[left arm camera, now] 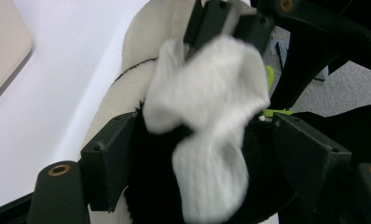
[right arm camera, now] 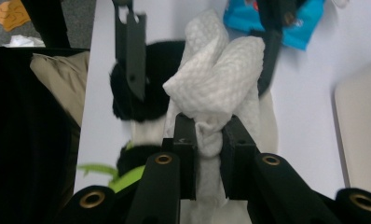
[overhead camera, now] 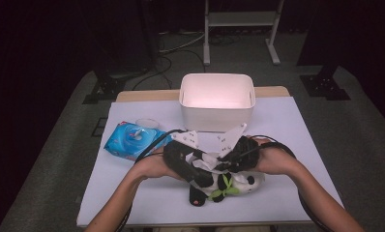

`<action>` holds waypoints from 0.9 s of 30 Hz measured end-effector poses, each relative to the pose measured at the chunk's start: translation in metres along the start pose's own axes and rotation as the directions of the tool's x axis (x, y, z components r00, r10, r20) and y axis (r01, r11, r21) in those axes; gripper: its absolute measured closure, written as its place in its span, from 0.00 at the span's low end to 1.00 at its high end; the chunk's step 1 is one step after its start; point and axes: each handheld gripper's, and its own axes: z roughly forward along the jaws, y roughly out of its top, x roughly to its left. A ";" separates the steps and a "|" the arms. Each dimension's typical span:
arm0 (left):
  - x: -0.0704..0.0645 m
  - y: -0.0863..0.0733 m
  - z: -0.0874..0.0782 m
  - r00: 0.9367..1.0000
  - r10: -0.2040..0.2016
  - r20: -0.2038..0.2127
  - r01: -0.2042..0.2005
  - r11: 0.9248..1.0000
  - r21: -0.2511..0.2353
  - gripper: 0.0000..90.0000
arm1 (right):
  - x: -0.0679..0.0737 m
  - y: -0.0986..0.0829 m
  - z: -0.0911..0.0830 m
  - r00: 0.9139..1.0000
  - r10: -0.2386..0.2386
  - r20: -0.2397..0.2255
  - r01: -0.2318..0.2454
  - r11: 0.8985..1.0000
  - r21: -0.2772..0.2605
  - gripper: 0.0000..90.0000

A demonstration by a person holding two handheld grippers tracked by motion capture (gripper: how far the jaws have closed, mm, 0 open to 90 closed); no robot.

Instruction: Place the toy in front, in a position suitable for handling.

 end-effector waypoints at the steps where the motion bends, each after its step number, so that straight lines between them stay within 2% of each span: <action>1: -0.001 0.000 0.000 1.000 0.006 0.000 -0.006 1.000 0.002 0.27 | 0.000 -0.004 -0.002 1.000 0.010 0.012 -0.010 1.000 0.010 0.86; 5: -0.004 0.003 0.000 1.000 0.020 -0.005 -0.020 1.000 0.019 0.27 | -0.003 -0.024 -0.012 0.998 0.053 0.042 -0.054 0.998 0.021 0.86; 8: -0.007 0.005 0.001 0.999 0.030 -0.014 -0.029 0.999 0.035 0.27 | -0.003 -0.039 -0.022 0.994 0.099 0.038 -0.098 0.995 -0.026 0.86; 12: -0.009 0.005 0.001 0.999 0.028 -0.017 -0.027 0.999 0.044 0.27 | -0.001 -0.057 -0.037 0.989 0.135 0.060 -0.131 0.989 -0.068 0.86; 16: -0.008 0.007 0.000 1.000 0.027 -0.016 -0.026 0.998 0.056 0.27 | 0.000 -0.077 -0.049 0.980 0.176 0.093 -0.171 0.984 -0.055 0.86; 20: -0.008 0.007 0.001 1.000 0.026 -0.014 -0.025 0.998 0.056 0.27 | 0.001 -0.098 -0.054 0.969 0.229 0.093 -0.225 0.973 -0.052 0.86; 23: -0.008 0.007 0.001 1.000 0.024 -0.014 -0.024 0.998 0.057 0.27 | 0.002 -0.104 -0.055 0.965 0.240 0.101 -0.237 0.971 -0.044 0.86; 27: -0.009 0.009 0.001 0.999 0.031 -0.016 -0.030 0.997 0.068 0.27 | 0.002 -0.102 -0.055 0.968 0.228 0.101 -0.224 0.973 -0.045 0.86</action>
